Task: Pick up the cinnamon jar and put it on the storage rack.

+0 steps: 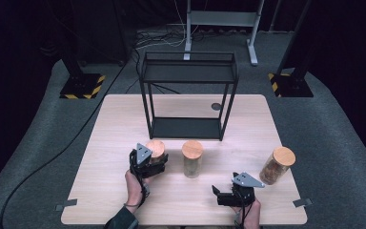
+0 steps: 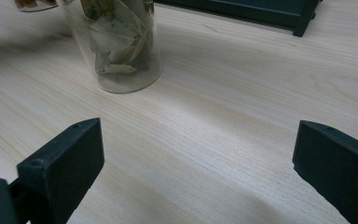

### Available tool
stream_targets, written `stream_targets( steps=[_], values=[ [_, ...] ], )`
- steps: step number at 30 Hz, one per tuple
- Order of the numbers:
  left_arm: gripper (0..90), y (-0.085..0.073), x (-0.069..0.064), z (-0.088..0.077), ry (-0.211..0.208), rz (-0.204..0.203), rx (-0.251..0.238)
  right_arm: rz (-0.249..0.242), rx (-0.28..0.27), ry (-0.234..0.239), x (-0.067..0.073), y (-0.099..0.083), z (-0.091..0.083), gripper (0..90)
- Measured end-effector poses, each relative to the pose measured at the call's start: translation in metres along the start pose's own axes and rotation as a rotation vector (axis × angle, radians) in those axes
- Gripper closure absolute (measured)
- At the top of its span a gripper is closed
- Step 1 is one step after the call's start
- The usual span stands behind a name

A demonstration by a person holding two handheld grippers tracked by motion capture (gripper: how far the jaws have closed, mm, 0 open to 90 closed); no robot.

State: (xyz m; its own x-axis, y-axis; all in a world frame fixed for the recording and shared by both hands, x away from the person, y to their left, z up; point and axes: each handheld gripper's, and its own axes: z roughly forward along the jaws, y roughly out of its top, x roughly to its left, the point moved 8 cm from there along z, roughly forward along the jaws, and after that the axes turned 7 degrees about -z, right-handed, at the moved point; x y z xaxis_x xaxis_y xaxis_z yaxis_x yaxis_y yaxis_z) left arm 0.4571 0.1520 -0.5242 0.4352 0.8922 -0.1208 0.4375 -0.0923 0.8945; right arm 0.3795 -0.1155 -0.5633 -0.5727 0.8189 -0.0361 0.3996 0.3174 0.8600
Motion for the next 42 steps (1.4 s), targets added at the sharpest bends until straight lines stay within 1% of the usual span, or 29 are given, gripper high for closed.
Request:
stream_targets(
  steps=[8, 17, 24, 26, 30, 40, 42],
  values=[
    [25.6, 0.005, 0.001, 0.005, 0.001, 0.002, -0.004, -0.003, 0.002, 0.003, 0.000, 0.000, 0.000, 1.3],
    [25.6, 0.007, 0.003, 0.012, 0.002, -0.011, 0.000, -0.001, 0.004, 0.004, 0.000, 0.000, 0.000, 1.4],
    [25.6, 0.009, 0.003, 0.018, -0.001, -0.006, 0.002, -0.001, 0.005, 0.006, 0.000, 0.000, 0.000, 1.4],
    [25.6, 0.009, 0.004, 0.020, -0.001, -0.012, 0.001, -0.002, 0.006, 0.008, 0.000, 0.000, 0.001, 1.4],
    [25.6, 0.009, 0.005, 0.023, 0.002, -0.007, 0.007, -0.001, 0.005, 0.007, 0.000, 0.000, 0.000, 1.4],
    [25.6, 0.012, 0.006, 0.029, 0.007, -0.014, 0.003, -0.002, 0.007, 0.007, 0.000, 0.000, 0.001, 1.4],
    [25.6, 0.012, 0.006, 0.030, 0.007, -0.004, 0.009, -0.003, 0.007, 0.005, 0.000, 0.000, 0.001, 1.4]
  ],
)
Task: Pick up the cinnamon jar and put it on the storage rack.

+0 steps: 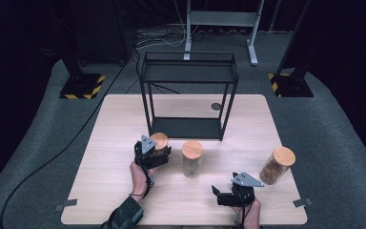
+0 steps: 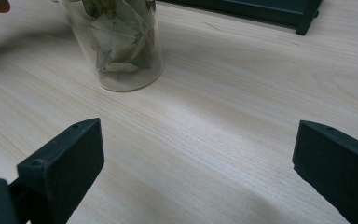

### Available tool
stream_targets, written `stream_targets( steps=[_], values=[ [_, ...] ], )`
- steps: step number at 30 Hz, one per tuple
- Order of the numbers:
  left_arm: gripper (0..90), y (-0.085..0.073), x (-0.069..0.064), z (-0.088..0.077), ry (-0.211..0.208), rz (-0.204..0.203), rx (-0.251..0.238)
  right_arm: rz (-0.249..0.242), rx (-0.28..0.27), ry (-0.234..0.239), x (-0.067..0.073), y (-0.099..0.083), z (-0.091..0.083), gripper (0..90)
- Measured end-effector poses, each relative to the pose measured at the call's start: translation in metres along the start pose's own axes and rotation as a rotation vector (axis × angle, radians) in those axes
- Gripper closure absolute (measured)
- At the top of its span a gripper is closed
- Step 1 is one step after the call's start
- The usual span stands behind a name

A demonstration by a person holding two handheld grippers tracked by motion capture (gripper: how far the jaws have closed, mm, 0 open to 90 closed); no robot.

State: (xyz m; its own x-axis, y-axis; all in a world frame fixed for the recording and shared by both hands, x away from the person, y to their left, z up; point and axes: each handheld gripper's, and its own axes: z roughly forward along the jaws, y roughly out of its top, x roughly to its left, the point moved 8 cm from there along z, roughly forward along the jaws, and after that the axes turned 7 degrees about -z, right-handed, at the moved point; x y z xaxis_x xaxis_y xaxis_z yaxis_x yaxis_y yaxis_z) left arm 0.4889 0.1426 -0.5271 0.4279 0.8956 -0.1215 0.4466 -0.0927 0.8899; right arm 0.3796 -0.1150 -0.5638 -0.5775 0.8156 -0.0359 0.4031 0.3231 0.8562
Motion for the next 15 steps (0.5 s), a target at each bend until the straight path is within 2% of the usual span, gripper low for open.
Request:
stream_targets(
  steps=[11, 15],
  values=[
    [25.6, 0.003, 0.000, 0.007, 0.007, 0.003, 0.002, -0.002, 0.001, 0.001, 0.000, 0.000, 0.000, 1.4],
    [25.6, 0.005, -0.002, 0.012, 0.008, 0.016, 0.003, 0.000, -0.002, -0.002, 0.000, 0.000, 0.000, 1.4]
  ],
)
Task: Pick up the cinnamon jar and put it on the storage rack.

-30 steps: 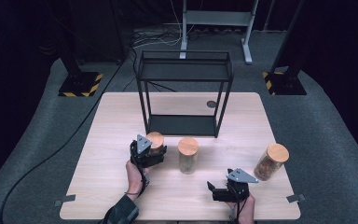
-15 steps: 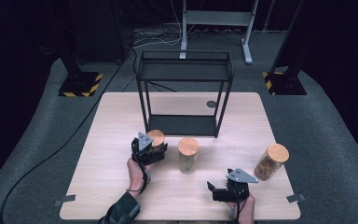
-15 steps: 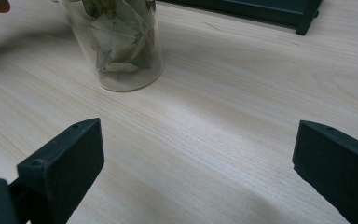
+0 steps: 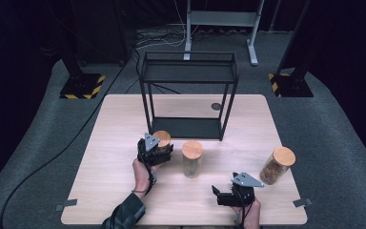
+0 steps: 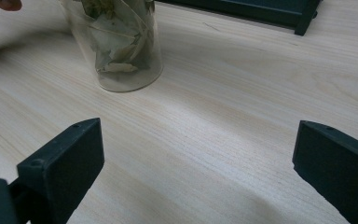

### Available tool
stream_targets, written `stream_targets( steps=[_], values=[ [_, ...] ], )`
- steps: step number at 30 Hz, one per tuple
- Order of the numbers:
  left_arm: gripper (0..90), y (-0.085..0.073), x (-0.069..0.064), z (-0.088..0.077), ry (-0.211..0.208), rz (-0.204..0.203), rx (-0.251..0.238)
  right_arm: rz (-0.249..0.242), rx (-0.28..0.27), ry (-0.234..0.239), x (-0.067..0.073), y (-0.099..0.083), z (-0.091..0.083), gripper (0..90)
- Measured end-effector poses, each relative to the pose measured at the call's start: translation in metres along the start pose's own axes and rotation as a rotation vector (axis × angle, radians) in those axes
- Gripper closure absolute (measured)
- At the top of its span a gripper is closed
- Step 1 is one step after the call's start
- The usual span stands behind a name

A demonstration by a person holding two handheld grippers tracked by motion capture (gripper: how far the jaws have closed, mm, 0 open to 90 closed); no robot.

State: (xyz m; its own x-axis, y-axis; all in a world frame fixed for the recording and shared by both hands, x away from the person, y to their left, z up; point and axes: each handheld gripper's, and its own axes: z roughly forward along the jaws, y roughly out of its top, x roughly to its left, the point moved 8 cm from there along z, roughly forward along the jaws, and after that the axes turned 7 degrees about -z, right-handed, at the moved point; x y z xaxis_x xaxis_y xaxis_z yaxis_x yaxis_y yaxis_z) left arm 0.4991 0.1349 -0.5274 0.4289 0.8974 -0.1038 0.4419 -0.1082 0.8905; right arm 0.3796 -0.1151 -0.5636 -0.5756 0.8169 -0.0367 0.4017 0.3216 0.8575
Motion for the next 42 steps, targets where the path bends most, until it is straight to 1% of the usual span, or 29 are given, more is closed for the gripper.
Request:
stream_targets(
  steps=[7, 11, 25, 34, 42],
  values=[
    [25.6, 0.001, 0.000, 0.005, 0.004, -0.002, 0.001, -0.002, 0.002, 0.003, 0.000, 0.000, 0.000, 1.4],
    [25.6, 0.004, -0.001, 0.008, 0.006, 0.010, 0.001, -0.001, 0.001, 0.001, 0.000, 0.000, 0.000, 1.4],
    [25.6, 0.009, -0.002, 0.019, 0.007, 0.018, -0.006, -0.002, -0.001, 0.003, 0.000, 0.000, 0.000, 1.4],
    [25.6, 0.013, -0.002, 0.025, 0.005, 0.006, -0.009, -0.003, 0.000, 0.002, 0.000, 0.000, 0.000, 1.5],
    [25.6, 0.017, 0.000, 0.031, 0.017, 0.004, -0.013, -0.004, 0.000, 0.003, 0.000, 0.000, 0.000, 1.5]
  ],
)
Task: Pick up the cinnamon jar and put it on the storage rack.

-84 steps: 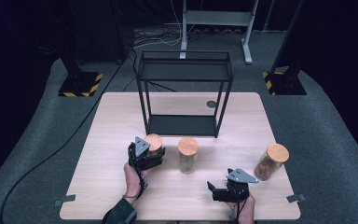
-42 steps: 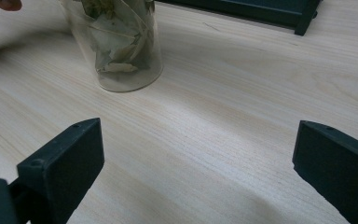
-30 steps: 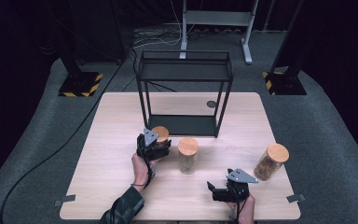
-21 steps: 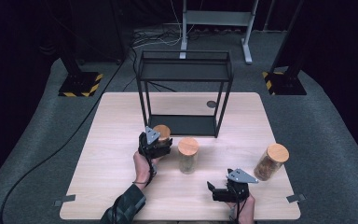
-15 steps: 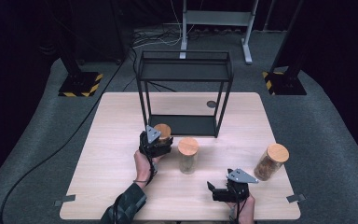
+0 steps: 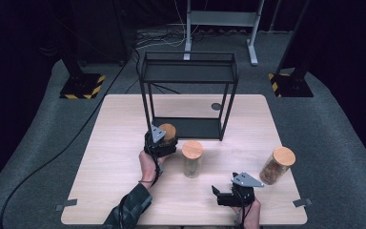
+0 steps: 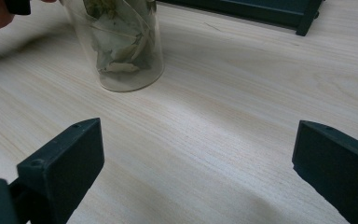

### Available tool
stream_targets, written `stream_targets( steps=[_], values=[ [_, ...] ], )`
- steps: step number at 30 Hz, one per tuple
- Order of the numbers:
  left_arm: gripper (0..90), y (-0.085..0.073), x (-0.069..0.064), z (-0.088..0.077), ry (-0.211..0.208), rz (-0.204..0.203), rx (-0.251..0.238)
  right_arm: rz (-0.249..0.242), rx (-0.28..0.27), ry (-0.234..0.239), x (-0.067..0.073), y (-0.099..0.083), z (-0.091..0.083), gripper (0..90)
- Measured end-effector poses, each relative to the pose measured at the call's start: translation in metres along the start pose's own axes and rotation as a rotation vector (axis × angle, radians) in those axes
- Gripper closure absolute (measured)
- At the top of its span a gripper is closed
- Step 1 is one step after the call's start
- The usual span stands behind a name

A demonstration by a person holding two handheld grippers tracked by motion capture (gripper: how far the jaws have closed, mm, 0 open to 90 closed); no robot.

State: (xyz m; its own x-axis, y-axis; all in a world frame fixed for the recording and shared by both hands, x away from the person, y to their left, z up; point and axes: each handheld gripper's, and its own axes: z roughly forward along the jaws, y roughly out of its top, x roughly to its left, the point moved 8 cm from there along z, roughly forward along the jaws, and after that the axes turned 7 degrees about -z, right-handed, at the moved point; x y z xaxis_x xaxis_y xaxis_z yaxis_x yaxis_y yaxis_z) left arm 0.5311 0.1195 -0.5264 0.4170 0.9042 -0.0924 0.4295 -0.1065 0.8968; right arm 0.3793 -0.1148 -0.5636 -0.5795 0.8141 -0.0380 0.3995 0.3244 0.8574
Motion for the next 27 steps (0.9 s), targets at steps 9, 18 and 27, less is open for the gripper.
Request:
stream_targets(
  steps=[9, 18, 27],
  values=[
    [25.6, 0.001, 0.002, 0.006, 0.000, -0.003, 0.001, 0.000, 0.000, 0.000, 0.000, 0.000, 0.000, 1.5],
    [25.6, 0.004, 0.002, 0.012, 0.006, 0.003, -0.001, 0.000, 0.000, 0.001, 0.000, 0.000, 0.000, 1.5],
    [25.6, 0.008, 0.001, 0.018, 0.008, 0.011, 0.006, 0.000, -0.001, 0.001, 0.000, 0.000, 0.000, 1.5]
  ],
)
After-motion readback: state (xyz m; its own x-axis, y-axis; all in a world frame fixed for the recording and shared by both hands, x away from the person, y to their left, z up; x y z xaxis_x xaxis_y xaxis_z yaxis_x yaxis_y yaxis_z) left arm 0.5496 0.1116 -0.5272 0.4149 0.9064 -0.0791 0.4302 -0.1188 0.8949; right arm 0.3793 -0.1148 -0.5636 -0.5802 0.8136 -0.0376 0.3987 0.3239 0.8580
